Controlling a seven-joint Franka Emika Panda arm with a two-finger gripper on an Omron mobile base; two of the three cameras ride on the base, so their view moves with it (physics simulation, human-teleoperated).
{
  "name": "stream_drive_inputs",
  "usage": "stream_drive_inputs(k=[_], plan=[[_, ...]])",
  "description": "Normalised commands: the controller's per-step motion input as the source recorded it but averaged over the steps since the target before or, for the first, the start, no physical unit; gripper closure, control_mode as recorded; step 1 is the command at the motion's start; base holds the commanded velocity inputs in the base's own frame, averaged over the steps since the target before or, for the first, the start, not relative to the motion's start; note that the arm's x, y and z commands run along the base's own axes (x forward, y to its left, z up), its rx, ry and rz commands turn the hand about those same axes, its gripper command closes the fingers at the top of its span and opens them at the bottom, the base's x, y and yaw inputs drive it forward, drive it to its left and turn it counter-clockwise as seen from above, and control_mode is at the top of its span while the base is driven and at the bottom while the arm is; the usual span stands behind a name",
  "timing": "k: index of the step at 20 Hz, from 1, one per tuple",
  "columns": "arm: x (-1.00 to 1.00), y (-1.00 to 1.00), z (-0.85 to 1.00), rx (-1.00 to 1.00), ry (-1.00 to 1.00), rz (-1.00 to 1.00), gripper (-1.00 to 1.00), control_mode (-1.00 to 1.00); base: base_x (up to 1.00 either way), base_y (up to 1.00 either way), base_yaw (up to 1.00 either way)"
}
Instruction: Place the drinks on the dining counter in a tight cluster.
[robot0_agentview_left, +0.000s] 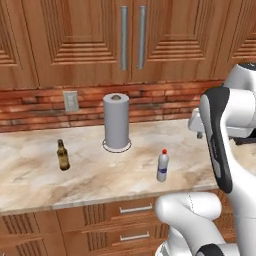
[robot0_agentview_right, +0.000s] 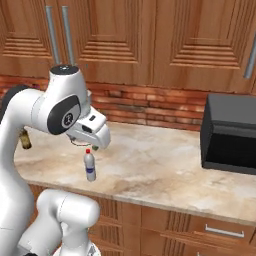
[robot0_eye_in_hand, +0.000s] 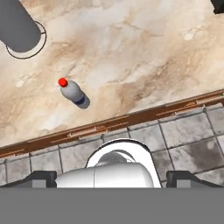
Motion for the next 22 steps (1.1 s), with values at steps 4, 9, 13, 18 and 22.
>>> stream_drive_inputs(k=[4,9,13,18,22], plan=[[0.00,0.00,0.00,0.00,0.00,0.00,-1.00,1.00,0.18,-0.12,-0.25],[0.00,0.00,0.00,0.00,0.00,0.00,-1.00,1.00,0.14,0.34,-0.10],[0.00,0.00,0.00,0.00,0.00,0.00,-1.00,1.00,0.08,0.55,-0.15],[0.00,0.00,0.00,0.00,0.00,0.00,-1.00,1.00,0.01,0.17,-0.04],[0.00,0.00,0.00,0.00,0.00,0.00,-1.00,1.00,0.00,0.00,0.00]])
